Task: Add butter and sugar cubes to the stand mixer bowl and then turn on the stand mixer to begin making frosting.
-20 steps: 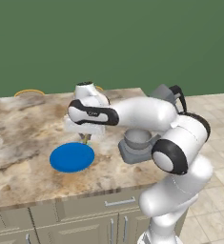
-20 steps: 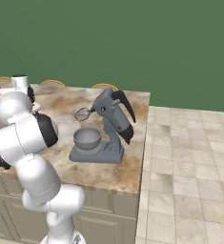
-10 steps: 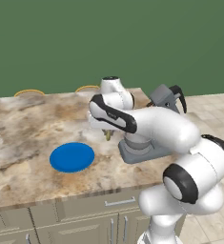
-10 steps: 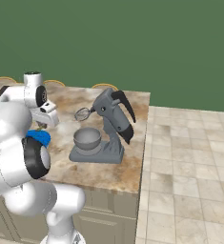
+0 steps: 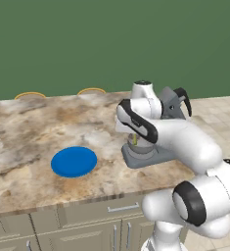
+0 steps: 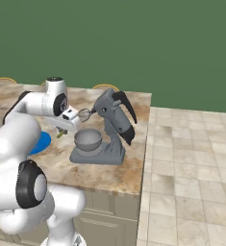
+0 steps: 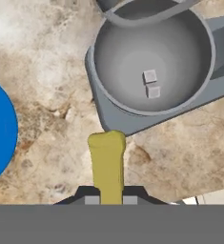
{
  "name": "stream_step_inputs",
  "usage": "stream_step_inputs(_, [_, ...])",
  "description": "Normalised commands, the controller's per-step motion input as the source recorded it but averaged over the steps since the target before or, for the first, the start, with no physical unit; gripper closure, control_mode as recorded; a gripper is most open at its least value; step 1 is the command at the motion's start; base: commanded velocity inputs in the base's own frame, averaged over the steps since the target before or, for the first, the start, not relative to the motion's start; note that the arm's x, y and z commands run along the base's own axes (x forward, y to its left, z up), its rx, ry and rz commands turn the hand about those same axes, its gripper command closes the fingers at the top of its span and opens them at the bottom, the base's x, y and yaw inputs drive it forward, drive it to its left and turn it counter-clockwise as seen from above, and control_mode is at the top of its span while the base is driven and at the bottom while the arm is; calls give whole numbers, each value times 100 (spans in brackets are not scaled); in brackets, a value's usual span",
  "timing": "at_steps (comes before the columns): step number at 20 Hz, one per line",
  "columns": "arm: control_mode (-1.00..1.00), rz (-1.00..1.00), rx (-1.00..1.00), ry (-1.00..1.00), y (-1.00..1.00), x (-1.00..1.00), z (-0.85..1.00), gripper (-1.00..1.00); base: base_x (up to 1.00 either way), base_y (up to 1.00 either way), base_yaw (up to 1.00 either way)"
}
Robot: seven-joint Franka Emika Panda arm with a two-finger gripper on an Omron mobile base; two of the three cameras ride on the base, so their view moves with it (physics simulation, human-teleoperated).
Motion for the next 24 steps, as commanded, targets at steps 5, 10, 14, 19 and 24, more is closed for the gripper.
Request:
stream_step_inputs(5, [-100, 0, 0, 0, -68, 3, 0, 100, 0, 0, 0])
stream_step_inputs(10, [-100, 1, 0, -1, -56, 19, 0, 100, 0, 0, 0])
stream_step_inputs(14, [-100, 5, 0, -5, -42, 33, 0, 100, 0, 0, 0])
stream_step_inputs(19, [-100, 7, -1, -5, -15, 19, -5, 100, 0, 0, 0])
stream_step_inputs(24, [-100, 5, -10, -18, 0, 1, -18, 100, 0, 0, 0])
